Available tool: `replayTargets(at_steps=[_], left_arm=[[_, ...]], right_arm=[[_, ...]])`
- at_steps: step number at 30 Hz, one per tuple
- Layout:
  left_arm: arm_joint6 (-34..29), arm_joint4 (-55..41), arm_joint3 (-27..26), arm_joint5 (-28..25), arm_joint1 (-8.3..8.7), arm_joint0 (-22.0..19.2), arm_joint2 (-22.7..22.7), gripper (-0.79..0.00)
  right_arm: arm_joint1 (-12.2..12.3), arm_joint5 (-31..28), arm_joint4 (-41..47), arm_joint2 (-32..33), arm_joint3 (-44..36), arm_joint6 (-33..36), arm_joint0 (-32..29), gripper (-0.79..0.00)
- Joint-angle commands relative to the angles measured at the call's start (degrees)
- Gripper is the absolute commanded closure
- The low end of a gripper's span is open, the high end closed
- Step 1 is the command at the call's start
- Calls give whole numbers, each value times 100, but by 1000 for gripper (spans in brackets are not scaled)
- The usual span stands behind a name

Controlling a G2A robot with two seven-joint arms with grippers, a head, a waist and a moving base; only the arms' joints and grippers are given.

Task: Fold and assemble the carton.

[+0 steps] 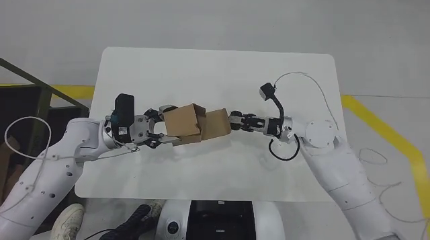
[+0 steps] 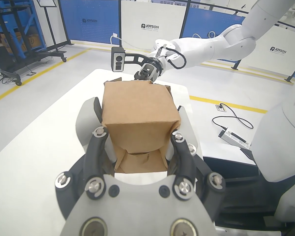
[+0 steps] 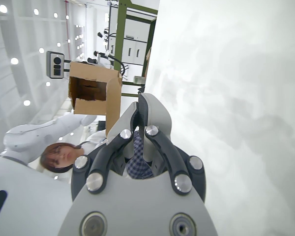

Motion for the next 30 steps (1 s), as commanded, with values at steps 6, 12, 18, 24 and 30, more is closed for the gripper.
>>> replayTargets(at_steps=[6, 12, 18, 24, 30], left_arm=[[-3, -5, -27, 0, 0, -23, 32, -437], [-22, 45, -40, 0, -5, -61, 67, -422], [-35, 144, -26, 0, -17, -80, 133, -422], [-26, 232, -7, 0, -27, -104, 184, -425], [-29, 347, -4, 0, -35, -154, 222, -428]], right_arm=[[-102, -198, 516, -324, 539, 418, 283, 0], [-158, -419, 829, -453, 706, 590, 359, -95], [-192, -540, 1073, -511, 706, 735, 408, -120], [-219, -575, 1136, -594, 578, 807, 438, -74], [-234, -553, 1216, -628, 510, 856, 455, -52]])
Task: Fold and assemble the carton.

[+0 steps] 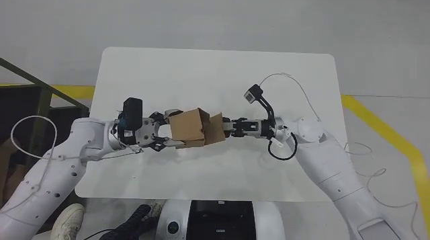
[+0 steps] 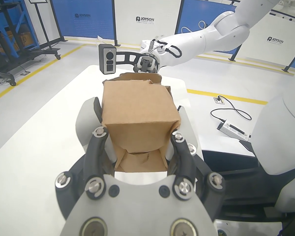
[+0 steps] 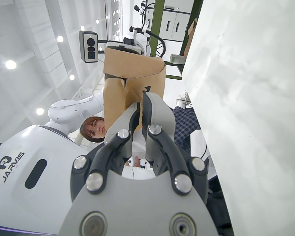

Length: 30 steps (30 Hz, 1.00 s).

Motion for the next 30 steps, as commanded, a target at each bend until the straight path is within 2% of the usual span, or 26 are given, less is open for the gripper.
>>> replayTargets(at_steps=[1, 8, 14, 19, 30], left_arm=[[5, 30, 12, 0, -4, -15, 12, -425], [23, 130, 14, 0, -22, -61, 59, -422], [76, 141, -37, 0, -30, -82, 62, -413], [108, 146, -72, 0, -27, -84, 61, -416], [162, 152, -75, 0, -23, -97, 70, -400]], right_arm=[[-3, 13, 36, -5, -23, 31, 1, -52], [-12, 59, 17, -52, -142, 68, 1, -52], [-17, 140, -209, -28, 54, -275, 45, -83], [-41, 166, -344, -89, 234, -435, 89, -40], [-195, 77, -472, -483, 302, -705, 256, -37]])
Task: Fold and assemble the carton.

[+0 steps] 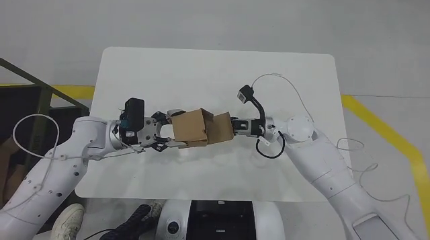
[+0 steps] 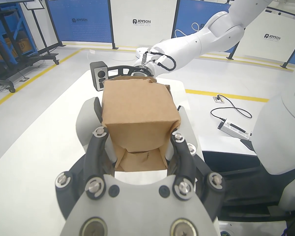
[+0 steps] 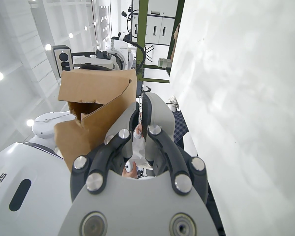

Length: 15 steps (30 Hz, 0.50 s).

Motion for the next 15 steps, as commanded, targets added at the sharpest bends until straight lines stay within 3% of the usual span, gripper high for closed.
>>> replayTargets(at_steps=[1, 15], left_arm=[[1, 18, -3, 0, 0, 0, 5, -394], [-25, 132, -17, 0, 6, 27, 152, -339]], right_arm=[[-24, -34, 34, -42, 1, -13, 28, -34], [-20, -73, -404, -27, -257, -133, 1, -9]])
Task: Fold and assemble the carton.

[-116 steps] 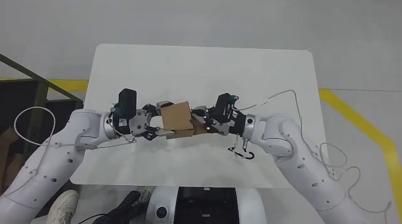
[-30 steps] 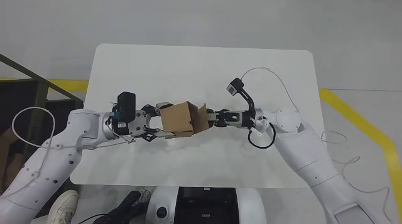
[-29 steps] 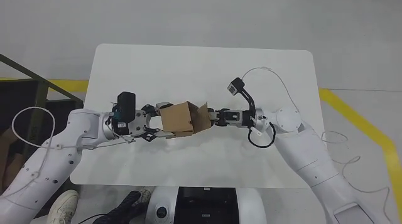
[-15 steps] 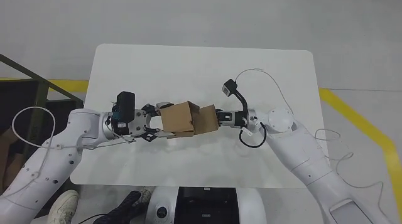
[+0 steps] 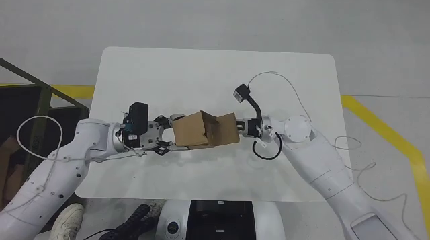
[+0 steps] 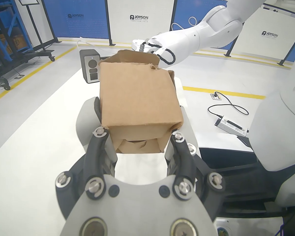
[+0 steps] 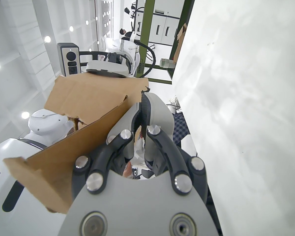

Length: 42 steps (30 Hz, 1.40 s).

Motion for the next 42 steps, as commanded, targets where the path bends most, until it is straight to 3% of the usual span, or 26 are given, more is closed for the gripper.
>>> replayTargets(at_steps=[1, 10, 15, 18, 27, 42], left_arm=[[-3, 11, -3, 0, 4, -8, 17, -342], [35, -47, 37, 0, 27, -15, -17, -339], [54, -63, 64, 0, 35, -6, -49, -342], [53, -60, 112, 0, 42, 16, -81, -339], [12, -21, 149, 0, 60, 68, -96, -336], [-36, -15, 143, 0, 58, 55, -74, -336]], right_arm=[[1, 27, -162, -10, -18, -84, 9, -9], [68, 51, -426, 244, 59, -383, -102, -40], [151, 21, -883, 587, 155, -882, -122, -215], [231, -384, -1312, 942, -164, -1464, -285, 0], [409, -463, -3138, 1606, -1833, -2842, -1109, 0], [403, -177, -4243, 1175, -2885, -2746, -1305, 0]])
